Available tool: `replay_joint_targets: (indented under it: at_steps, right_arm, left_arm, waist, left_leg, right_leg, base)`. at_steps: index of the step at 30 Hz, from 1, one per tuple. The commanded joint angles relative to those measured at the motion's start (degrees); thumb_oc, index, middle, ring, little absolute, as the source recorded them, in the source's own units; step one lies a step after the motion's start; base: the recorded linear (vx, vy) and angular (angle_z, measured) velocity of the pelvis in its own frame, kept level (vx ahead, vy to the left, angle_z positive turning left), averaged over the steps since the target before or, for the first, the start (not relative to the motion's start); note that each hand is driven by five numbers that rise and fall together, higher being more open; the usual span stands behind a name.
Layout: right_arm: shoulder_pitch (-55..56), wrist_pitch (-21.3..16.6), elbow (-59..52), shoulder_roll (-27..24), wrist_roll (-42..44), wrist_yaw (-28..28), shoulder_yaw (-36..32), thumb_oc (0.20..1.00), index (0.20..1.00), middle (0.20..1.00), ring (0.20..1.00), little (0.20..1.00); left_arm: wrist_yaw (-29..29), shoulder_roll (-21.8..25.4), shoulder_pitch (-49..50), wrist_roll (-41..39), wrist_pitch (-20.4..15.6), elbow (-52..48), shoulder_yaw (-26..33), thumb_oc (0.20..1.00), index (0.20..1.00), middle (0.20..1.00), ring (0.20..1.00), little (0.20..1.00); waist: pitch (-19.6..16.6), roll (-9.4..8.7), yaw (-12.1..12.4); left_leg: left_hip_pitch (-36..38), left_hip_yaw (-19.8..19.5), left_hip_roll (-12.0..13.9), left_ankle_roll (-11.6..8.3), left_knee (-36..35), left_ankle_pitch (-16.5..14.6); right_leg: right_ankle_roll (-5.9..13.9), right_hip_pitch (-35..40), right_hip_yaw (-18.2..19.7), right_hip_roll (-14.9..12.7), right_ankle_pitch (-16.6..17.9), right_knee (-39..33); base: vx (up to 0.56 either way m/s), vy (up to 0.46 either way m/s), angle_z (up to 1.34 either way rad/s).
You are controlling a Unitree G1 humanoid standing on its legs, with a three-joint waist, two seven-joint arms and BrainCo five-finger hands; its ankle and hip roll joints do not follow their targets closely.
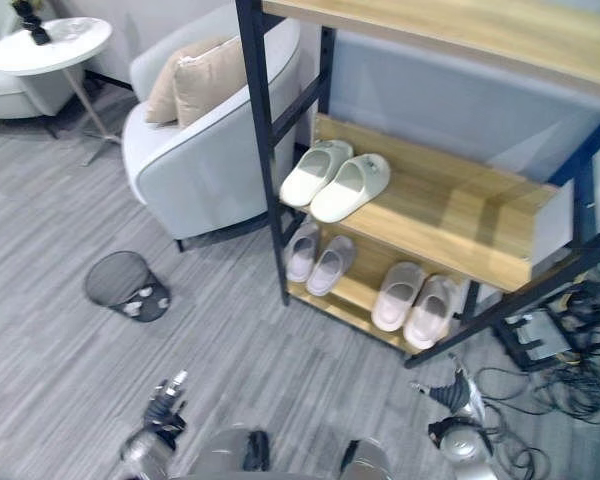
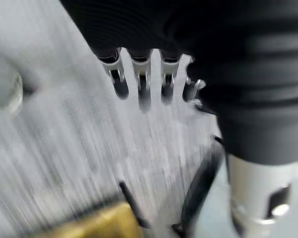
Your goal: Arrange the slippers neatly on the shoe rack.
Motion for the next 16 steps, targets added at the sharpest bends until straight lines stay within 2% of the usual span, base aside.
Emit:
replay_joint_targets:
  at_steps: [1, 2, 4, 5, 8, 11, 16]
  right_arm:
    - [-6.1, -4.9, -1.2, -2.3, -2.1, -4.6, -0.3, 1.0, 1.0, 1.0, 1.0, 1.0]
    - [-2.1, -6.0, 8.0, 1.5, 0.7, -7.2, 1.0, 1.0, 1.0, 1.0, 1.0, 1.0]
    - [-2.2, -3.3, 15.4, 3.0, 2.6, -6.0, -2.7, 1.0, 1.0, 1.0, 1.0, 1.0]
    - [-1.6, -1.8, 21.3, 4.1, 4.2, -4.8, -5.1, 1.0, 1.0, 1.0, 1.0, 1.0]
    - [-1.5, -1.2, 28.4, 4.9, 8.7, -1.5, -8.6, 1.0, 1.0, 1.0, 1.0, 1.0]
    - [-1.4, 1.1, 34.0, 5.1, 13.1, 4.0, -10.1, 1.0, 1.0, 1.0, 1.0, 1.0]
    - [-1.8, 3.7, 35.5, 5.8, 16.3, 8.7, -11.6, 1.0, 1.0, 1.0, 1.0, 1.0]
  left_arm:
    - [-15.4, -1.2, 2.4, 2.5, 6.7, -5.8, -2.8, 1.0, 1.0, 1.0, 1.0, 1.0]
    - [-0.4, -4.4, -7.6, 6.5, 7.2, -6.8, -7.7, 1.0, 1.0, 1.0, 1.0, 1.0]
    - [0.0, -2.2, -5.3, 8.7, 9.0, -3.5, -6.7, 1.0, 1.0, 1.0, 1.0, 1.0]
    - [1.5, -5.3, -1.2, 11.5, 8.6, -3.9, -7.7, 1.0, 1.0, 1.0, 1.0, 1.0]
    - [3.7, -12.0, 5.6, 13.9, 6.2, -6.4, -10.1, 1.0, 1.0, 1.0, 1.0, 1.0]
    - [8.2, -18.5, 12.2, 16.6, 2.1, -6.6, -14.1, 1.0, 1.0, 1.0, 1.0, 1.0]
    - [12.4, -20.1, 15.2, 16.4, 0.6, -3.4, -13.4, 1.0, 1.0, 1.0, 1.0, 1.0]
  waist:
    - [4.9, -0.79, 2.5]
    - [2.2, -0.85, 1.7]
    - [0.9, -0.77, 1.5]
    - [0.1, -0.64, 2.0]
    - [-1.1, -0.44, 3.1]
    - [-2.1, 0.17, 4.0]
    - [-3.0, 0.33, 4.3]
  left_leg:
    - [-6.1, -3.9, 3.2, 0.27, 11.7, -2.9]
    - [3.0, -2.8, 1.8, 0.01, 0.9, 0.4]
    - [9.1, -1.9, 1.1, 0.08, -5.5, 2.2]
    - [14.4, -1.7, 0.1, -0.12, -11.8, 4.2]
    - [20.7, -2.1, -0.6, -0.56, -20.2, 7.1]
    - [27.1, -2.8, 0.1, -1.56, -30.6, 12.8]
    - [29.0, -3.8, 1.1, -3.05, -35.7, 17.1]
  right_leg:
    - [-1.66, 0.3, 4.1, -1.1, 0.8, 5.9]
    - [-1.61, 7.7, 3.3, 0.4, 3.2, -2.0]
    - [-0.91, 11.7, 3.2, 1.5, 4.9, -5.3]
    - [-0.39, 15.2, 3.2, 1.8, 7.4, -9.5]
    - [-0.04, 20.5, 2.9, 2.7, 9.3, -16.4]
    - [0.6, 26.9, 3.2, 4.3, 11.2, -24.9]
    - [1.09, 31.4, 2.4, 5.9, 12.4, -31.6]
  base:
    - [0.31, 0.046, -0.26]
    - [0.32, 0.034, -0.19]
    - [0.3, 0.037, 0.21]
    - [0.18, 0.024, -0.4]
    - [0.13, -0.011, -0.55]
    - [0.08, -0.073, 0.28]
    - [0.01, -0.094, 0.0]
